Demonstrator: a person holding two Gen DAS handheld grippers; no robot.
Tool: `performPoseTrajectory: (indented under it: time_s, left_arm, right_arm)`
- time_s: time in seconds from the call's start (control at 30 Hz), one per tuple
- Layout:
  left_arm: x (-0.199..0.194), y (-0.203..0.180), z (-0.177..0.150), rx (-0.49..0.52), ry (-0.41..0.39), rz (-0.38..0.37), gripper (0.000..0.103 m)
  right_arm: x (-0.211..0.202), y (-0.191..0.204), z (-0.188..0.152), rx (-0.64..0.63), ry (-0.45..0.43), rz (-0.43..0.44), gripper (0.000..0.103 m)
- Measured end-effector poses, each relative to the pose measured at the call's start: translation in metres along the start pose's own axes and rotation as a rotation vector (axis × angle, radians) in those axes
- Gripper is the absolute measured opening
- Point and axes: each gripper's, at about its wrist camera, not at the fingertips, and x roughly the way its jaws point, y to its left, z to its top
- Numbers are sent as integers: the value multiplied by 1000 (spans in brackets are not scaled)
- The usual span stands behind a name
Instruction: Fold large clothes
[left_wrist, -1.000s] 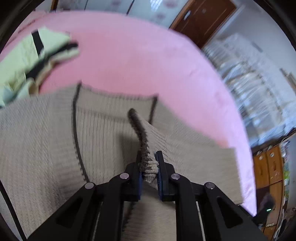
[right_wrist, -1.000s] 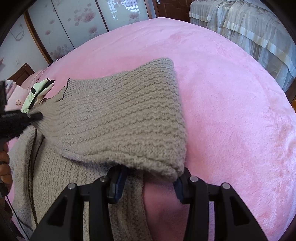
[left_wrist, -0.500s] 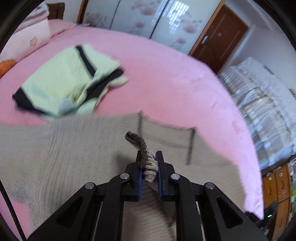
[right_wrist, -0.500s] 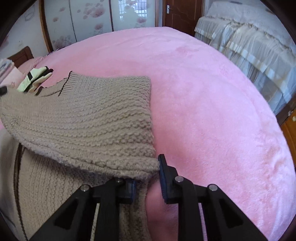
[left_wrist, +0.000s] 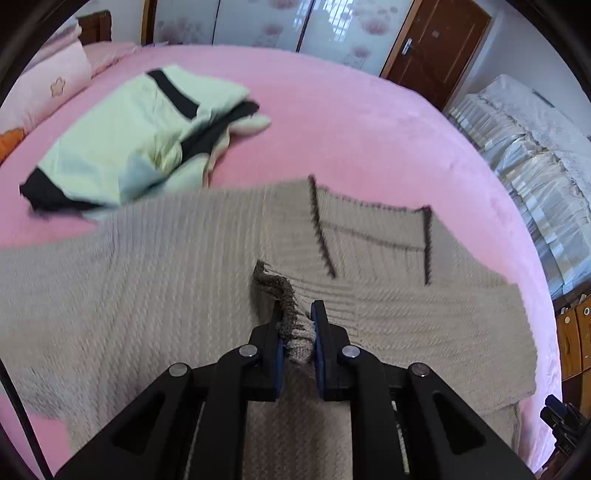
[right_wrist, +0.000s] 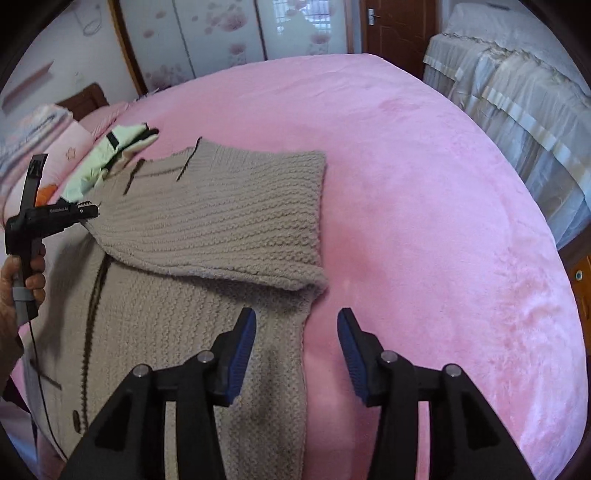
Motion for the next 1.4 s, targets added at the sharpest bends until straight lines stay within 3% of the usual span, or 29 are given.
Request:
performPoseTrajectory:
  time_s: [0.1, 0.33, 0.37, 0.4, 0.53, 0.6, 0.63, 0.73, 0.8, 0.87, 1.1, 1.13, 1.17, 1.2, 1.3, 1.4]
  left_arm:
    - [-3, 0, 13, -10, -35, 29, 11]
    - [43, -2, 13, -22, 68, 109, 11]
    - [45, 0, 9, -23, 70, 109, 11]
    - [46, 1, 6, -26, 68, 104, 12]
    - [47, 2, -2, -6, 76, 109, 16]
    - [44, 5, -3, -4, 97, 94, 22]
    - [42, 9, -2, -8, 111, 84, 34]
    - [29, 23, 7, -60, 120, 11, 57]
    - [22, 32, 15, -101, 92, -8, 58]
    - [23, 34, 22, -119, 87, 1, 58]
    - [63, 14, 33, -88, 145, 60, 58]
    - [65, 9, 34, -74, 132, 69, 55]
    - [66, 6, 35, -64, 120, 84, 52]
    - [68, 1, 37, -37, 100, 122, 47]
    - [80, -2, 37, -16, 110, 174, 47]
    - [79, -3, 38, -21, 106, 179, 47]
  right_arm:
    - [14, -7, 10, 57, -2, -11, 47]
    - [67, -7, 24, 137, 48, 30, 47]
    - [72, -6, 24, 129, 48, 15, 42]
    - [77, -5, 24, 124, 50, -35, 31]
    - [84, -15, 20, 193, 71, -51, 30]
    - [78, -13, 24, 197, 79, -50, 34]
    - [72, -11, 27, 193, 72, -47, 36]
    - [50, -7, 42, 168, 27, 23, 44]
    - [44, -1, 59, 140, -8, 37, 62]
    - [50, 6, 78, 113, -29, -10, 67]
    - [125, -10, 132, 167, 77, -73, 67]
    - [133, -15, 134, 170, 98, -90, 63]
    - [139, -18, 135, 169, 104, -123, 45]
    - [146, -22, 135, 176, 111, -177, 34]
    - [155, -28, 131, 199, 114, -187, 33]
    - [145, -25, 130, 199, 95, -191, 36]
